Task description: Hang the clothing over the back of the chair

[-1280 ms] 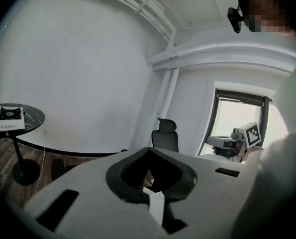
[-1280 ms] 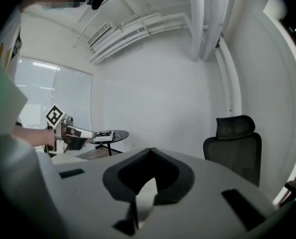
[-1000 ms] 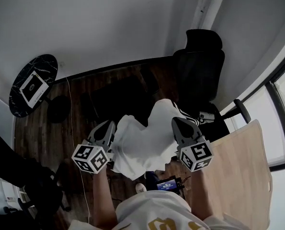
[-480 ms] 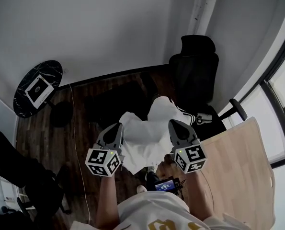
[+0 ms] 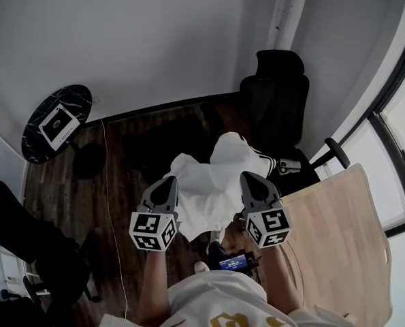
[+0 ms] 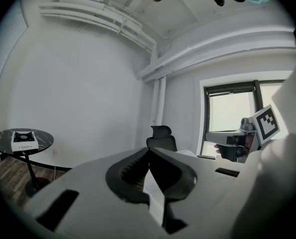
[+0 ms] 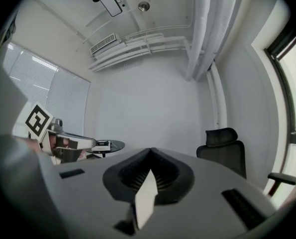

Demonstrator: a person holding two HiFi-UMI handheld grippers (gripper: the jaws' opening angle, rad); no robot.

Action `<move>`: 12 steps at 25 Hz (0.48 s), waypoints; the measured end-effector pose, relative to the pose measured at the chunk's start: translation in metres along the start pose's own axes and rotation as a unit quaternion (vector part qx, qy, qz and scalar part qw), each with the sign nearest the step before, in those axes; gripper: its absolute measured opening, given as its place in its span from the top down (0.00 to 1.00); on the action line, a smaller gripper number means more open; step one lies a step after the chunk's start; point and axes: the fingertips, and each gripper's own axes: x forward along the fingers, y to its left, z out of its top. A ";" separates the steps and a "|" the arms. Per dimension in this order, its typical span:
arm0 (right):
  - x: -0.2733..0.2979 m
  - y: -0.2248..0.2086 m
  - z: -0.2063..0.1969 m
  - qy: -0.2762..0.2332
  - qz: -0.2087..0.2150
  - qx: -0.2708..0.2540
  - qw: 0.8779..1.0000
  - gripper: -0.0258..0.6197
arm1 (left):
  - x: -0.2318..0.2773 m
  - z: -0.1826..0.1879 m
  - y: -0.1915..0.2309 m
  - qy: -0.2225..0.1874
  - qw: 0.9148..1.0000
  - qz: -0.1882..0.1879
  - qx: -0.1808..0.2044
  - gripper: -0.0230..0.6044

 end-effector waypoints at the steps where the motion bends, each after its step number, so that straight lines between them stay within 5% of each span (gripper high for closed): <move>1: -0.001 0.001 -0.001 0.000 0.000 0.001 1.000 0.94 | 0.000 -0.001 -0.001 0.002 1.000 -0.001 0.002 0.93; 12: -0.004 -0.006 -0.005 0.012 -0.004 -0.007 1.000 0.94 | 0.005 -0.011 -0.003 0.020 1.000 -0.001 -0.004 0.93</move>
